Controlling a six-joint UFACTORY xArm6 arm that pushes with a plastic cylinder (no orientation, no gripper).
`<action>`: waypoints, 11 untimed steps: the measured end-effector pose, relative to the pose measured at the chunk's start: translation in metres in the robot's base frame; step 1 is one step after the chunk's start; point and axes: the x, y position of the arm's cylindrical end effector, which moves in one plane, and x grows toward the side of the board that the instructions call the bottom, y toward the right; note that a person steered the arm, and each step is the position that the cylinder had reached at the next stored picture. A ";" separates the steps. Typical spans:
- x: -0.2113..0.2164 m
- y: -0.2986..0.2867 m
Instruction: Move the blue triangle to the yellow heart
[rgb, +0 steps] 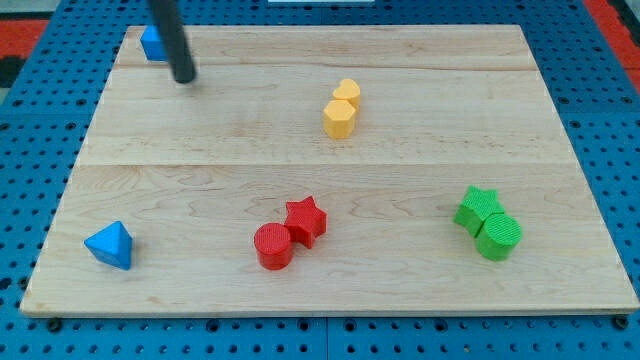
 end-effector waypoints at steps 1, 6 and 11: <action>0.032 0.057; 0.233 -0.095; 0.159 0.058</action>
